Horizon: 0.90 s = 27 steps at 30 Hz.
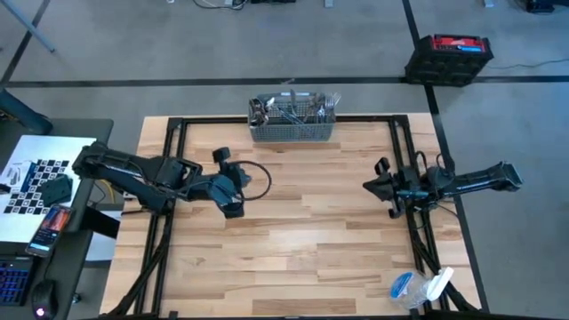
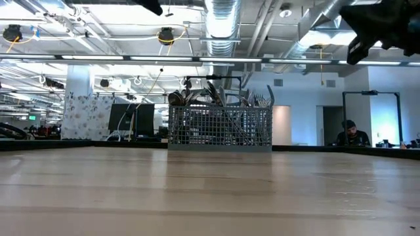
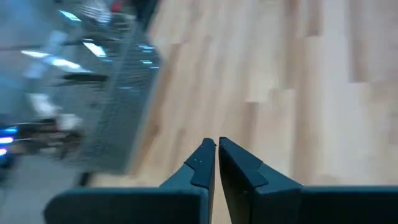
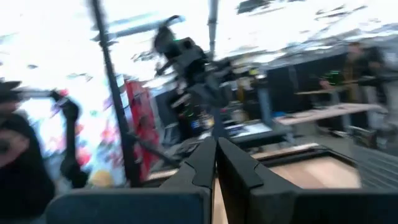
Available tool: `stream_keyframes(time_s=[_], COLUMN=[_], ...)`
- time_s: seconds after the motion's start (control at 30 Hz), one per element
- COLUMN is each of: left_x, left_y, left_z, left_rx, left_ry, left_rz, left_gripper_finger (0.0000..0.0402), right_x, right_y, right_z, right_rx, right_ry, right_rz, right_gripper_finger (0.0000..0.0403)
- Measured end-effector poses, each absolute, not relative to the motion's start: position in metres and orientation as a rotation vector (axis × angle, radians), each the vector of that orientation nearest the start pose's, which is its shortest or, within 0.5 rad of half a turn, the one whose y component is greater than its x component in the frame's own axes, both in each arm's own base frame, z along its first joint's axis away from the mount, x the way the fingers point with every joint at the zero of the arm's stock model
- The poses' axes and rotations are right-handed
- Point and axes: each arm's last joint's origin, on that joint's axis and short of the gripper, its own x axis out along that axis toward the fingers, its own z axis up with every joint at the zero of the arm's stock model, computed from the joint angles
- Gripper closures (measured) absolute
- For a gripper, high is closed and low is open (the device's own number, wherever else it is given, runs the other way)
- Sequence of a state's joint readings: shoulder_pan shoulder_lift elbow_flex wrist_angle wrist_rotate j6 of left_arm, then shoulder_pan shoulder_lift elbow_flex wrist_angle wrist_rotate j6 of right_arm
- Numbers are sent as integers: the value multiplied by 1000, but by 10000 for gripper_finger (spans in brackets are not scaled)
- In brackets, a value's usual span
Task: Sort silverware
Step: Return to Home Position
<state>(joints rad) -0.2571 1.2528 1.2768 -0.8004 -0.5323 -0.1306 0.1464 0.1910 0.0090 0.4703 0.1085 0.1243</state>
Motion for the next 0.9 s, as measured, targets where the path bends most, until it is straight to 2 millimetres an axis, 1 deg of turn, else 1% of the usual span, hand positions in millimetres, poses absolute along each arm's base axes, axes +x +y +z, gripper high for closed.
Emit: stream_keyframes(time_s=[0.07, 0.13, 0.23, 0.37, 0.47, 0.57, 0.67, 0.83, 0.9], left_x=[242, 238, 229, 210, 196, 182, 172, 150, 139], left_y=[-50, -51, -47, -35, -25, -18, -16, -16, -15], left_z=[355, 348, 332, 301, 276, 258, 244, 241, 238], left_rx=[115, 63, 5, -83, -146, -201, -201, -116, -79], left_ry=[599, 511, 364, 150, 58, 27, 39, 50, 13], left_rz=[191, 97, 66, 66, 28, -26, -47, -56, -58], left_gripper_finger=[394, 394, 394, 394, 394, 394, 394, 394, 394], right_x=[105, 105, 104, 101, 99, 99, 100, 100, 100], right_y=[11, 8, 4, 2, 1, 0, 0, 0, 0], right_z=[190, 185, 183, 180, 178, 175, 172, 167, 166], right_rx=[134, 123, 121, 103, 127, 225, 264, 262, 262], right_ry=[-223, -174, -164, -140, -124, -99, -71, -17, -14], right_rz=[35, -3, -53, -71, -76, -88, -90, -96, -93], right_gripper_finger=[399, 399, 399, 399, 399, 399, 399, 399, 399])
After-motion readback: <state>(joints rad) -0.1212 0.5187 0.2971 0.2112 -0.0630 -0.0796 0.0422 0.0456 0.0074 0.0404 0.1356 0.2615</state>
